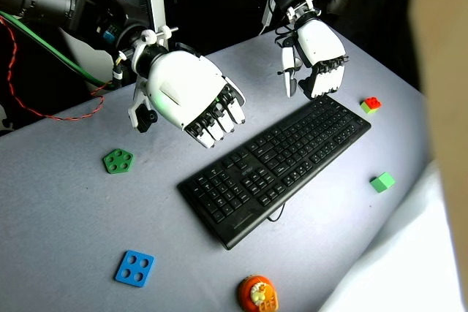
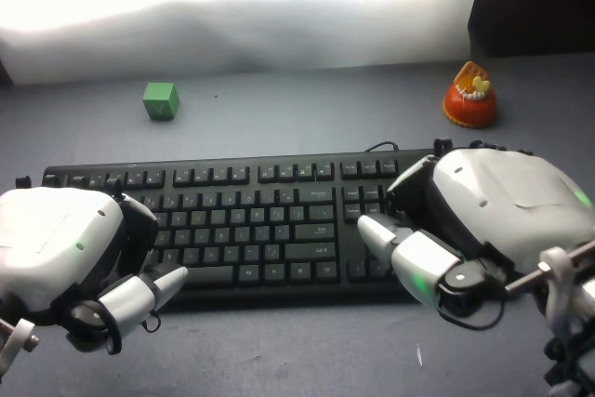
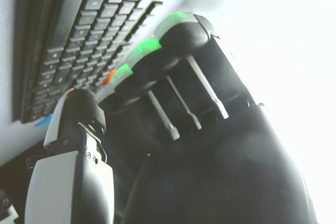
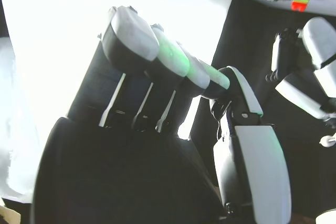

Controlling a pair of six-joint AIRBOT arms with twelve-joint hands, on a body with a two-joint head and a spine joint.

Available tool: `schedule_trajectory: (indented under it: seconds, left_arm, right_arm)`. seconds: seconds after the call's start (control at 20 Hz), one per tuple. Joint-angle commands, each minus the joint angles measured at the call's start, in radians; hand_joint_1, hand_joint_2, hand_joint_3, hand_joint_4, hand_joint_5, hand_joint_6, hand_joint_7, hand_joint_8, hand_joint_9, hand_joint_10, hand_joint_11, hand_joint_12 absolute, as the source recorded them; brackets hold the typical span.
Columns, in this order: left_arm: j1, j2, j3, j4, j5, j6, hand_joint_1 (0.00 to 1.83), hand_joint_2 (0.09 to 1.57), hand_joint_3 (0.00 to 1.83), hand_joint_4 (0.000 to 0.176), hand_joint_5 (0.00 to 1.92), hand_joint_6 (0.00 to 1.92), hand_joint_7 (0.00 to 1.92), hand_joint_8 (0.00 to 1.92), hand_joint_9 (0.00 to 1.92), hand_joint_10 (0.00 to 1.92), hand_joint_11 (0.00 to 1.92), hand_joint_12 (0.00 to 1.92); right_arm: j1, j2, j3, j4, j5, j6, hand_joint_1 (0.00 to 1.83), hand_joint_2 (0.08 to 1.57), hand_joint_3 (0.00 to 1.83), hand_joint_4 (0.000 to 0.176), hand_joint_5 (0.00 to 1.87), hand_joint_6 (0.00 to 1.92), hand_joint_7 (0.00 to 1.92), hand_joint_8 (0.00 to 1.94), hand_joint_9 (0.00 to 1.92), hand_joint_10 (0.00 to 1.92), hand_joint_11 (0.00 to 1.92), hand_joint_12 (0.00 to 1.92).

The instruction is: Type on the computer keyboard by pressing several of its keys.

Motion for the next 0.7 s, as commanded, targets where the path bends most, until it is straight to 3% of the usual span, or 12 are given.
schedule_trajectory:
  seconds: [0.0, 0.05, 0.1, 0.15, 0.45, 0.65]
  left_arm:
    - [-0.005, -0.002, 0.001, 0.048, -0.101, 0.000, 0.11, 1.16, 0.17, 0.051, 0.14, 0.13, 0.20, 0.06, 0.20, 0.16, 0.00, 0.80]
    - [-0.005, -0.002, 0.003, 0.048, -0.101, 0.000, 0.11, 1.16, 0.17, 0.051, 0.14, 0.13, 0.20, 0.06, 0.20, 0.16, 0.00, 0.80]
    - [-0.005, -0.002, 0.005, 0.048, -0.101, -0.001, 0.07, 1.22, 0.03, 0.057, 0.17, 0.02, 0.20, 0.00, 0.23, 0.03, 0.00, 0.76]
    - [-0.005, -0.002, 0.007, 0.048, -0.101, -0.001, 0.04, 1.23, 0.01, 0.051, 0.18, 0.02, 0.19, 0.00, 0.22, 0.01, 0.00, 0.75]
    - [0.015, -0.034, 0.039, 0.068, -0.107, -0.021, 0.02, 1.22, 0.00, 0.046, 0.19, 0.01, 0.17, 0.00, 0.20, 0.00, 0.00, 0.73]
    - [0.083, -0.102, 0.054, 0.055, -0.219, -0.056, 0.00, 1.23, 0.00, 0.047, 0.15, 0.00, 0.15, 0.00, 0.19, 0.00, 0.00, 0.66]
  right_arm:
    - [0.020, -0.014, 0.013, -0.064, 0.060, -0.001, 0.00, 1.03, 0.20, 0.000, 0.27, 0.27, 0.38, 0.10, 0.30, 0.27, 0.00, 1.04]
    - [0.033, -0.039, 0.037, -0.056, 0.057, -0.003, 0.00, 1.03, 0.20, 0.000, 0.27, 0.27, 0.38, 0.10, 0.30, 0.27, 0.00, 1.04]
    - [0.043, -0.062, 0.059, -0.055, 0.052, -0.004, 0.00, 1.11, 0.04, 0.000, 0.33, 0.10, 0.41, 0.01, 0.37, 0.10, 0.00, 1.06]
    - [0.058, -0.088, 0.081, -0.054, 0.042, -0.007, 0.00, 1.12, 0.01, 0.000, 0.35, 0.04, 0.41, 0.00, 0.40, 0.05, 0.00, 1.06]
    - [0.117, -0.289, 0.243, 0.026, 0.031, -0.048, 0.00, 1.11, 0.00, 0.000, 0.37, 0.02, 0.40, 0.00, 0.38, 0.01, 0.00, 0.92]
    - [0.131, -0.380, 0.292, 0.033, 0.021, -0.051, 0.00, 1.11, 0.00, 0.000, 0.37, 0.02, 0.40, 0.00, 0.38, 0.01, 0.00, 0.93]
